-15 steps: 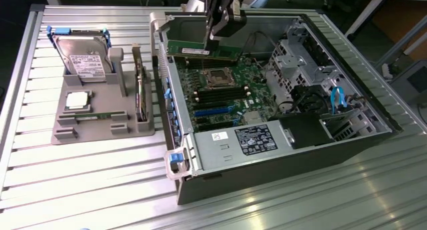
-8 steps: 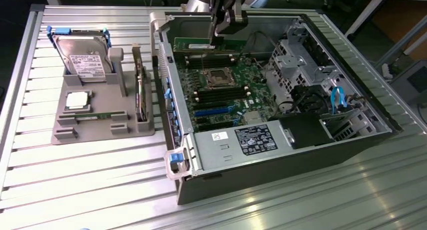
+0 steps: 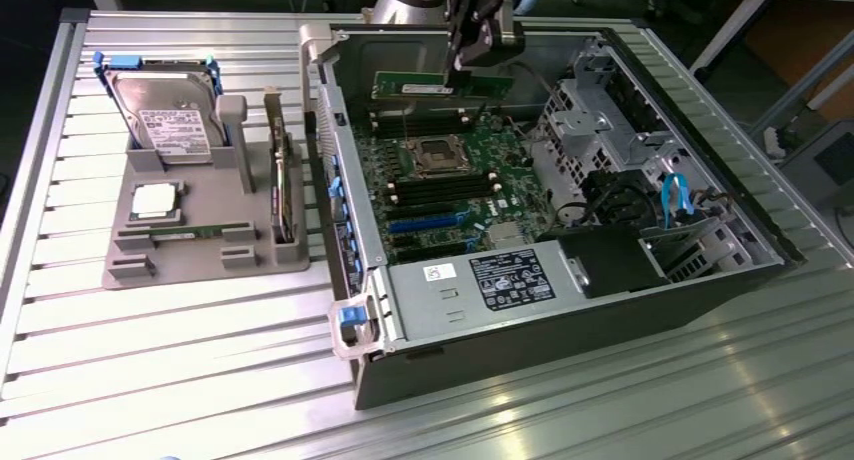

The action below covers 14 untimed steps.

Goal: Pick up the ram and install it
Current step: 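Pick up the ram and move it above insertion slot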

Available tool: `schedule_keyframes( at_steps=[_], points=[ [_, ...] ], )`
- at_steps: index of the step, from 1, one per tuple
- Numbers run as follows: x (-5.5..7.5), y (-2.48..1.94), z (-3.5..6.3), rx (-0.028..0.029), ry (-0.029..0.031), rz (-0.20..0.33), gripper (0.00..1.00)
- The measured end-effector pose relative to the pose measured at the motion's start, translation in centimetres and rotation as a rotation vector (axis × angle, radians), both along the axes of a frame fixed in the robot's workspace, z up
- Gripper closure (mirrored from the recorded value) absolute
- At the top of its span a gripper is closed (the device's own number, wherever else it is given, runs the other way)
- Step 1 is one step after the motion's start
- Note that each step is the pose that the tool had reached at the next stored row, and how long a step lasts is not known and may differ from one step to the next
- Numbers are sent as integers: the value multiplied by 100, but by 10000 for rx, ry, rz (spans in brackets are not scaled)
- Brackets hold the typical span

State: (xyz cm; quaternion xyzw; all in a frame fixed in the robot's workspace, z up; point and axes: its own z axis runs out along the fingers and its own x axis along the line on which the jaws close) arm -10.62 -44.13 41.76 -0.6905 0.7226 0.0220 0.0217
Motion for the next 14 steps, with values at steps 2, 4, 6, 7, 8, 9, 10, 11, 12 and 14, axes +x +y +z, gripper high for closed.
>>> schedule_keyframes(
  at_steps=[2,4,6,7,8,9,10,11,12,14],
  points=[
    [53,0,0,-1,6,0,89],
    [92,0,0,-1,11,0,89],
    [167,0,0,-1,24,0,89],
    [198,0,0,0,29,0,89],
    [228,0,0,0,34,-1,89],
    [240,0,0,-1,36,-1,89],
    [257,0,0,0,37,0,89],
    [283,0,0,-3,40,0,89],
    [293,0,0,-4,42,0,89],
    [313,0,0,-5,44,1,89]
  ],
)
